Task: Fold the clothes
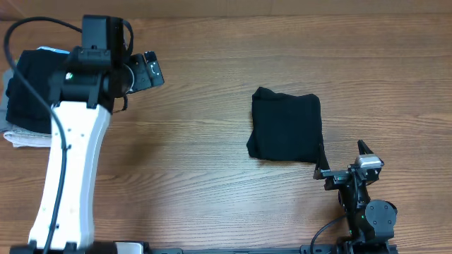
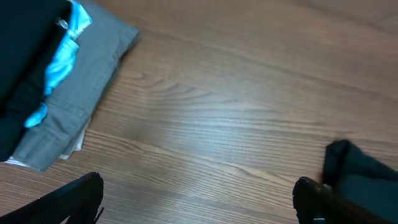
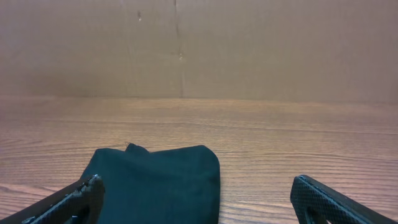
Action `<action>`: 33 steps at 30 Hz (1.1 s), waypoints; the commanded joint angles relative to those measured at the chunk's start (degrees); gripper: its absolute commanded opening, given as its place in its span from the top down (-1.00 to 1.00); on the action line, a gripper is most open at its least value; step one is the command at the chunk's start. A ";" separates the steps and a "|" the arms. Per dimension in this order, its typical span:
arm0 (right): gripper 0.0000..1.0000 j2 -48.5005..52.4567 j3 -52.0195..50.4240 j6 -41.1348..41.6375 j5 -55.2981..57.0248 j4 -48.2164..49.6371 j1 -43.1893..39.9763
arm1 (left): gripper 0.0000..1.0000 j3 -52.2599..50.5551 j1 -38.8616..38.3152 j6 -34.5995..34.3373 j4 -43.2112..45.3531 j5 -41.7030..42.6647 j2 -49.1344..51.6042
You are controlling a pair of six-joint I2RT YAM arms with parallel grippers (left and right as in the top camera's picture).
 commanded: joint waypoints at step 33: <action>-1.00 -0.68 -0.52 0.44 0.55 0.50 -0.26 | -1.00 -29.20 -0.11 0.26 -13.66 0.04 -76.52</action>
